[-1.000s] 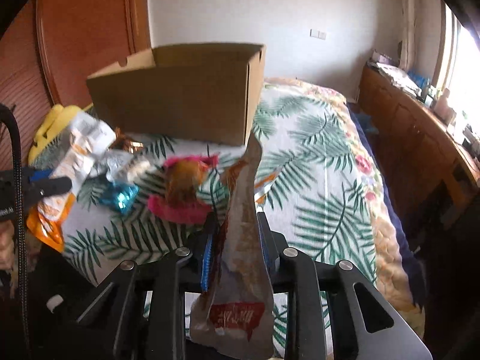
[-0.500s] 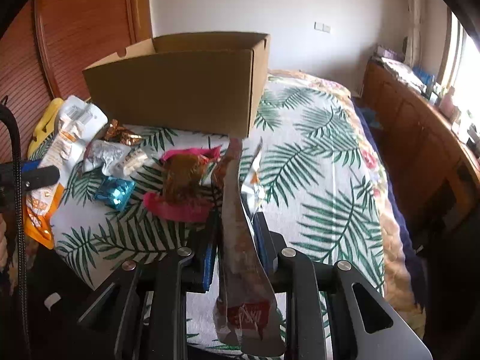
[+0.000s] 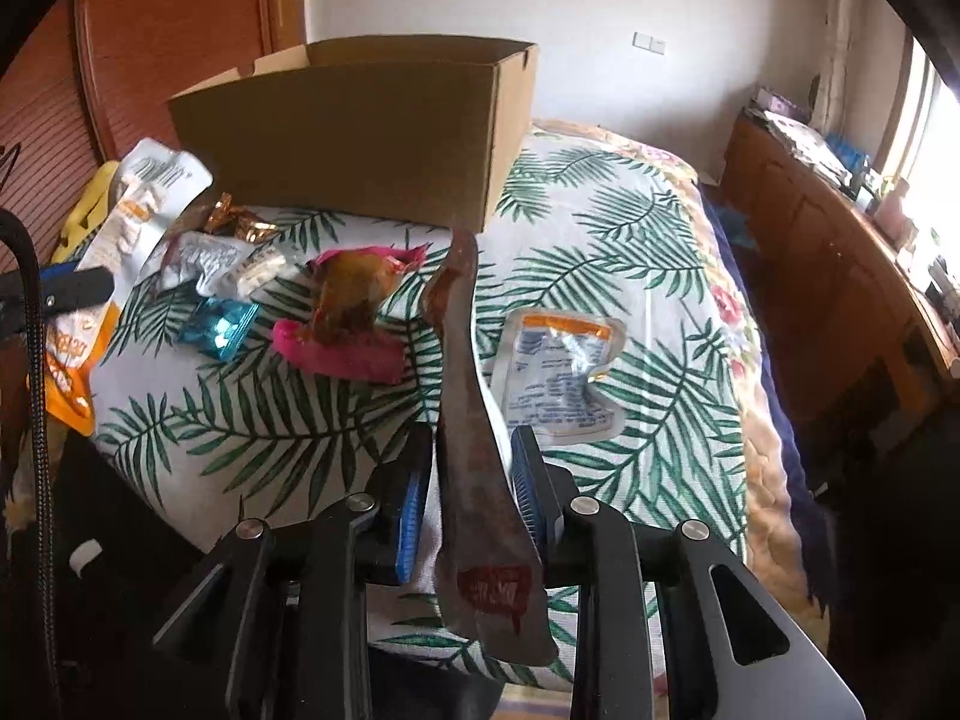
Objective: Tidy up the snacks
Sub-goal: 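Carry both held packets up and over the open cardboard box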
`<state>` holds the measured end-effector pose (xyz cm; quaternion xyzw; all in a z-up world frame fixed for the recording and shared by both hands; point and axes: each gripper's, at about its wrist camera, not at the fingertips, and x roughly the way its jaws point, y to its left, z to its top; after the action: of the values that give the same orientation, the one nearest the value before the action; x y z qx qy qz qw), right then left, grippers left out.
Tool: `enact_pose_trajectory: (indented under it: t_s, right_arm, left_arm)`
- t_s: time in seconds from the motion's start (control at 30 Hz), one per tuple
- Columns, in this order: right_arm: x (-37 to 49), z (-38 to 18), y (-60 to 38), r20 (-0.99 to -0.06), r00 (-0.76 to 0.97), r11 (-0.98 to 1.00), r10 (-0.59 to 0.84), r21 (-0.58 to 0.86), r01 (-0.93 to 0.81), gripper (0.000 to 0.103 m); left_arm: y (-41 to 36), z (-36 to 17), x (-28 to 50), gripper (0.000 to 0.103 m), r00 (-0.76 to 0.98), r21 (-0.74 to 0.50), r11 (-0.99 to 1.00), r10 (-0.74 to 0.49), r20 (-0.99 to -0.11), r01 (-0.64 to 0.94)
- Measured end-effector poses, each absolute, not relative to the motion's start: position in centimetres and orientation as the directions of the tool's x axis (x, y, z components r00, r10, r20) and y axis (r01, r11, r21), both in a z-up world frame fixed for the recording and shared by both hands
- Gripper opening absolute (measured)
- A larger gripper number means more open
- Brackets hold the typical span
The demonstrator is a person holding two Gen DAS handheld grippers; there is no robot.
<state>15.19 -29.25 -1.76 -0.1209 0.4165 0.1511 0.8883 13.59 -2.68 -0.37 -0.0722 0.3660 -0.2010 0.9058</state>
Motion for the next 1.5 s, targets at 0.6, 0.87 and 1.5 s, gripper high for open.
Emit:
enact_pose_trajectory:
  t_s: [0.6,0.87,1.5]
  right_arm:
    - [16.1,6.4,-26.6,-0.639,0.730,0.911,0.240,-0.112,-0.398,0.015]
    - [18.0,10.5,-24.1,-0.575,0.776,0.894,0.261,-0.159,-0.419,0.014]
    - [27.3,14.5,-18.8,-0.494,0.819,0.922,0.291,-0.085,-0.378,0.014]
  left_arm:
    - [-0.6,4.8,16.0,0.028,0.725,-0.243,0.918,-0.396,-0.563,0.313]
    - [1.2,8.4,19.3,0.028,0.760,-0.232,0.927,-0.375,-0.531,0.295]
    - [3.2,9.7,29.6,0.029,0.786,-0.159,0.966,-0.257,-0.562,0.202]
